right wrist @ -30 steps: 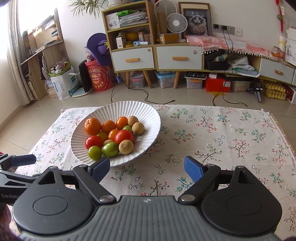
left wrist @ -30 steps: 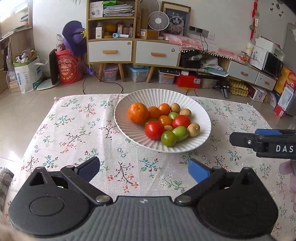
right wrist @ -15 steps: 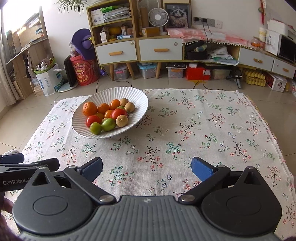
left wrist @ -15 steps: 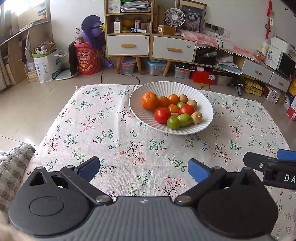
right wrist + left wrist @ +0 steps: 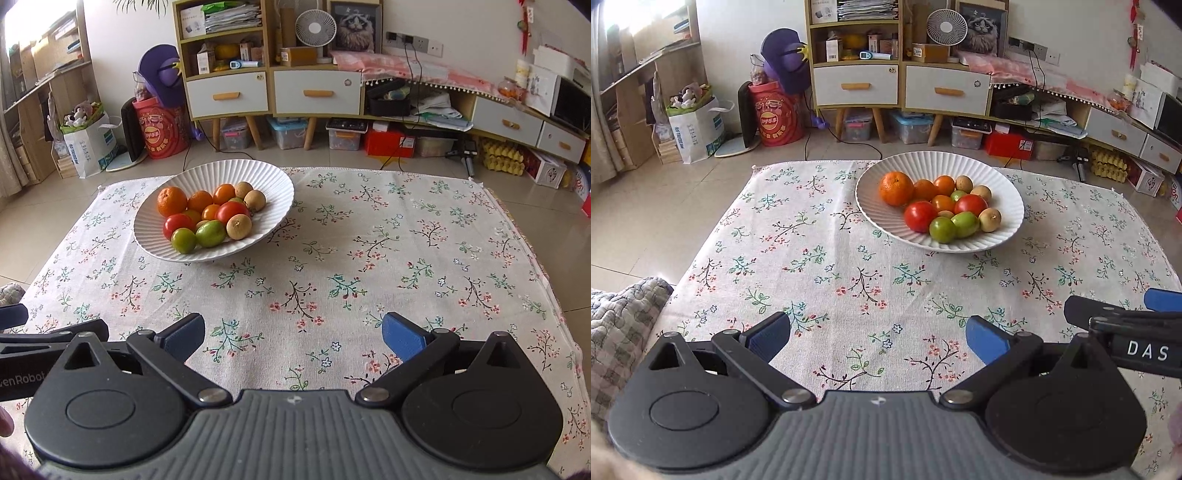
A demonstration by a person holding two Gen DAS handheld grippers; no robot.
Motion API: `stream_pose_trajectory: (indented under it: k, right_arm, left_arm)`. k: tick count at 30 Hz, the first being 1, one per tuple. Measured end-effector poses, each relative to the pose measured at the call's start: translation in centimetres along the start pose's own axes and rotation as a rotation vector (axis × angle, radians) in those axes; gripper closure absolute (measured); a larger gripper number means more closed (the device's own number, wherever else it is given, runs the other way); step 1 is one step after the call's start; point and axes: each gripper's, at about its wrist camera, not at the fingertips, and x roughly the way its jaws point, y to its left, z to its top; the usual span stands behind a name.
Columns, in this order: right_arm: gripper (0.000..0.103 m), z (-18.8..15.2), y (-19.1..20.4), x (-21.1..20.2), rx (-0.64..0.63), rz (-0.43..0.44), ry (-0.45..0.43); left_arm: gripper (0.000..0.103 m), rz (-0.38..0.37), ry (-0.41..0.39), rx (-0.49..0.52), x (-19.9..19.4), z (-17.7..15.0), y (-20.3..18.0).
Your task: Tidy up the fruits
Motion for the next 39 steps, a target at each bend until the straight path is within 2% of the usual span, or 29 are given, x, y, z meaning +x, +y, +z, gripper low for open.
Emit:
stream_pose_trajectory:
  k: [39]
  right_arm:
    - [0.001,0.09,0.27,-0.04,-0.013,0.005,0.011]
  left_arm:
    - [0.008,0.011,-0.022,0.001,-0.34,0.30,-0.16]
